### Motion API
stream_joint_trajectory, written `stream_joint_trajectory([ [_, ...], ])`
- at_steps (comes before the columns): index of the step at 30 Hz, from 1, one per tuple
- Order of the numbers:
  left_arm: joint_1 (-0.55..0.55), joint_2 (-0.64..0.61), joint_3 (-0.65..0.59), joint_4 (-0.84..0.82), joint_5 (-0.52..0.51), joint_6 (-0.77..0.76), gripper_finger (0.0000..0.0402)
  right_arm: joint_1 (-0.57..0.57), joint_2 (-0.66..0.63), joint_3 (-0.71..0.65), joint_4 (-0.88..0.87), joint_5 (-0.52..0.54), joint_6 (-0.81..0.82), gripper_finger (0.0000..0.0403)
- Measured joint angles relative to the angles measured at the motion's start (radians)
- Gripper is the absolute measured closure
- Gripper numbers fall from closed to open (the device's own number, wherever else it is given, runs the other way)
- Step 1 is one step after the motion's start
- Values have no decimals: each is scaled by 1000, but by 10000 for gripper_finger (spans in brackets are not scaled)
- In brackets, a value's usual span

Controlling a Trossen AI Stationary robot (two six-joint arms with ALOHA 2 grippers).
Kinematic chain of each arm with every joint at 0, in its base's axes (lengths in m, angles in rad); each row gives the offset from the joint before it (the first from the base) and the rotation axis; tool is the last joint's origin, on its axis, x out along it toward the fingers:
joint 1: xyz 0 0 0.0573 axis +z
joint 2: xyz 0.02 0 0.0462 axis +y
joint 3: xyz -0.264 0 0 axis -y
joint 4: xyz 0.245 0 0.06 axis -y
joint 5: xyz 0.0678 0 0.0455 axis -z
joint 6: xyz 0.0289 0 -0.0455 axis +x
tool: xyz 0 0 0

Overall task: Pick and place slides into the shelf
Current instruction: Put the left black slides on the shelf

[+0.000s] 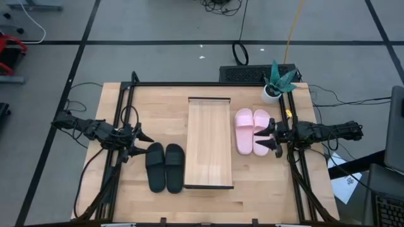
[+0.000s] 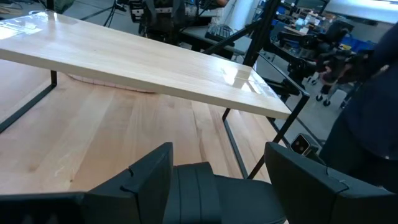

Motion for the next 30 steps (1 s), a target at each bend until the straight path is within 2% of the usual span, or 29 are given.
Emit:
stream_joint_trajectory([
  [6,0,0,0,0,0,0,149,0,20,0,481,2,27,225],
  [9,0,0,0,0,-8,4,149,0,35,0,730,1,-38,225],
  [12,0,0,0,1,-53,40,149,1,55,0,897,1,-138,225],
  [19,0,0,0,54,-160,92,149,1,161,0,1119,2,-363,225],
  [30,0,0,0,351,-192,-183,149,1,400,0,1365,2,-408,225],
])
